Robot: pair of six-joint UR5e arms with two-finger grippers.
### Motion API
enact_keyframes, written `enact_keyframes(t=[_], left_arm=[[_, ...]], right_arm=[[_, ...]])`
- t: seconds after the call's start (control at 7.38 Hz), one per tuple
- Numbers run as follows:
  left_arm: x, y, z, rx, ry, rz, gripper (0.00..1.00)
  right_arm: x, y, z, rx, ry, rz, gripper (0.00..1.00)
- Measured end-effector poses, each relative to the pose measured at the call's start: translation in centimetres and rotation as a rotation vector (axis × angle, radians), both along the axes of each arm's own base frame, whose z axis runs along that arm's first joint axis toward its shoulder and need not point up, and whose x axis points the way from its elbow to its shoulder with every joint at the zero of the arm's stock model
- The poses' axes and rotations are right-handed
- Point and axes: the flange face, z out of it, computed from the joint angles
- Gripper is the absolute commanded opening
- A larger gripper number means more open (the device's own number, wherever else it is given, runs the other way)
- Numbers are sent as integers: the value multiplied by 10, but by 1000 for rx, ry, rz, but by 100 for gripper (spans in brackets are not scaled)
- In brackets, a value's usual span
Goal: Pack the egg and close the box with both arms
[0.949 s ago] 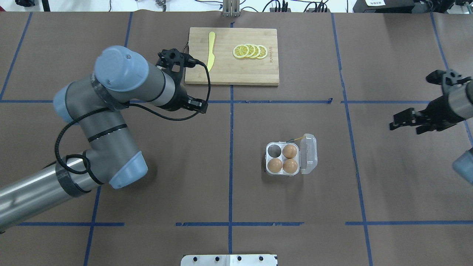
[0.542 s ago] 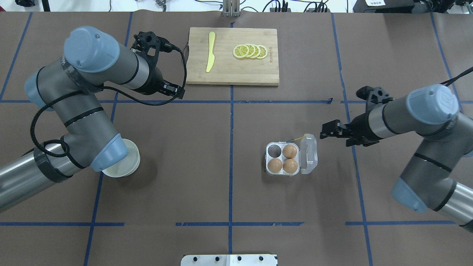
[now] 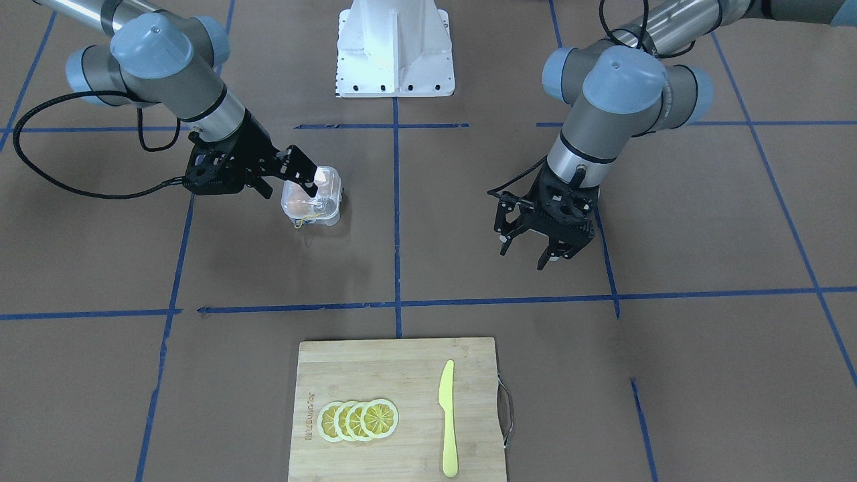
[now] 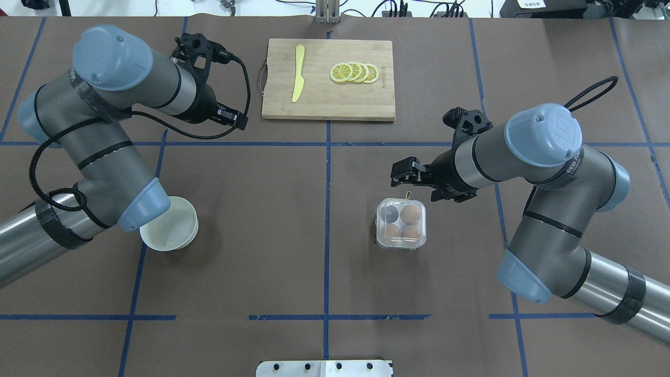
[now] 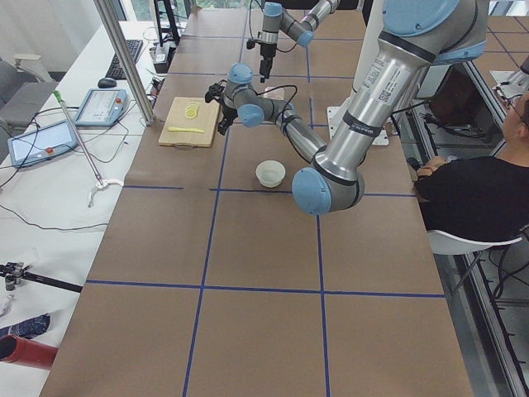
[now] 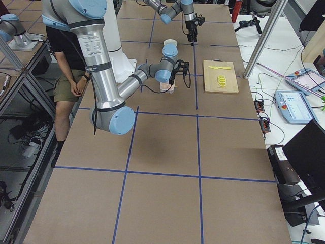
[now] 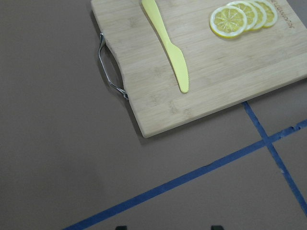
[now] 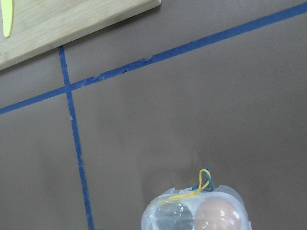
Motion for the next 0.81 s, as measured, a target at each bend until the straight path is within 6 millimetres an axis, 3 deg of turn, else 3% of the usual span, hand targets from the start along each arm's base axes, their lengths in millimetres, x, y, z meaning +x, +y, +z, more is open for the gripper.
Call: enact_keyframes(t=[0.27, 0.41, 0.54, 0.81], left_arm=[[-30, -5, 19, 17, -16, 24, 67], [-53, -4, 36, 26, -29, 38, 85], [-76, -1, 53, 26, -44, 35, 99], [-131, 5, 95, 33, -82, 45, 99]], right_arm=[[25, 4, 5, -19, 13, 6, 100], [50, 0, 23, -40, 27, 15, 100], [82, -8, 46, -56, 46, 23, 100], [168, -19, 114, 5, 111, -30, 100]])
